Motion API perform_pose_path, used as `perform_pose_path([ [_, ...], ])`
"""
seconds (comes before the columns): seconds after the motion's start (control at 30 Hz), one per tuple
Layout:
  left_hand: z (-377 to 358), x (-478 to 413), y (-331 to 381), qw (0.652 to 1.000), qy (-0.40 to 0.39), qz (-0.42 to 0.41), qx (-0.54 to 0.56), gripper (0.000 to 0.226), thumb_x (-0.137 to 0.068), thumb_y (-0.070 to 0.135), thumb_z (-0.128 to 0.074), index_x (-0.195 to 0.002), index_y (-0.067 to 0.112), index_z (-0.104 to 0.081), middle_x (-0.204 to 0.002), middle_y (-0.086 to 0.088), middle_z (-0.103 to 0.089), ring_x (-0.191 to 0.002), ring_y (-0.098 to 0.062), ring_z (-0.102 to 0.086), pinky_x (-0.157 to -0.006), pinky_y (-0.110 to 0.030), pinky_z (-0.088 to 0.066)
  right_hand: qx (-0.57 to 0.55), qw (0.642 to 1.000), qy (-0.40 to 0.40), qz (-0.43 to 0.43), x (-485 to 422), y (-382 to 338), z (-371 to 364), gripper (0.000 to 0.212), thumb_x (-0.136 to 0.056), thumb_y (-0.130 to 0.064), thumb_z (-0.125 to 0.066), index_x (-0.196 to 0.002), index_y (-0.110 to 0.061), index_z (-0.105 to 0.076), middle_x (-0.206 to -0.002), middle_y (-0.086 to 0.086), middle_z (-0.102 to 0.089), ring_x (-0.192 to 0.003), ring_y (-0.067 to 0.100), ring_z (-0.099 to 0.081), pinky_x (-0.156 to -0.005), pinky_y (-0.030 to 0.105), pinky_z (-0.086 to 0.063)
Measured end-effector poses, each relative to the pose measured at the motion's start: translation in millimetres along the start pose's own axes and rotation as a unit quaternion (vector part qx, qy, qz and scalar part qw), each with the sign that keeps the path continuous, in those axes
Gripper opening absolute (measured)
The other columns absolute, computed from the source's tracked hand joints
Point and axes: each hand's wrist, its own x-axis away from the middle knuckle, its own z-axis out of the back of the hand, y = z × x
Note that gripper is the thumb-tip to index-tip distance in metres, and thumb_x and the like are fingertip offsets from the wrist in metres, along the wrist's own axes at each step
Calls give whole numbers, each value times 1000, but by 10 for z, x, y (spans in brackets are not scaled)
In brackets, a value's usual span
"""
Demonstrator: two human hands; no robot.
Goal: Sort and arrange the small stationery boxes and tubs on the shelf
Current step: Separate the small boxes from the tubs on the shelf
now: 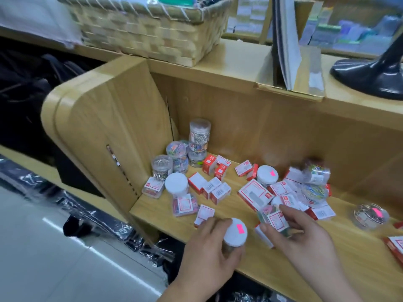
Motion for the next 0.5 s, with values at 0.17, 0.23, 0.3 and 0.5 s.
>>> perform_pose_path([
  [0.17,604,-412,-280,993,108,43,10,51,-83,46,-78,-127,27,-60,-123,15,-60,-113,-6,-58,-90,-21,-47,-3,999,-17,30,-203,-341,-322,45,-66,-24,-93,-102,-36,-69,-90,-22,-69,-80,-4,-64,-66,6,-45],
  [0.23,796,-583,-496,986,142,86,-13,47,-83,42,-80,-122,24,-60,-115,13,-62,-105,-12,-61,-85,-29,-51,8,998,-40,50,-316,-538,-462,43,-68,-30,-91,-101,-43,-66,-94,-23,-67,-79,-2,-63,-67,7,-44],
  [0.3,891,-684,-675,984,138,98,-46,44,-83,41,-80,-116,23,-59,-110,10,-62,-97,-17,-62,-77,-34,-54,-11,996,-56,75,-410,-702,-597,40,-70,-30,-90,-100,-45,-67,-98,-22,-68,-90,-4,-62,-74,10,-46],
  [0.5,920,-744,-854,990,116,55,-65,44,-88,43,-73,-126,28,-56,-130,9,-49,-105,-16,-62,-74,-32,-57,10,993,-77,86,-684,-1060,-892,37,-72,-34,-88,-95,-49,-63,-95,-29,-67,-94,-8,-61,-78,22,-51],
])
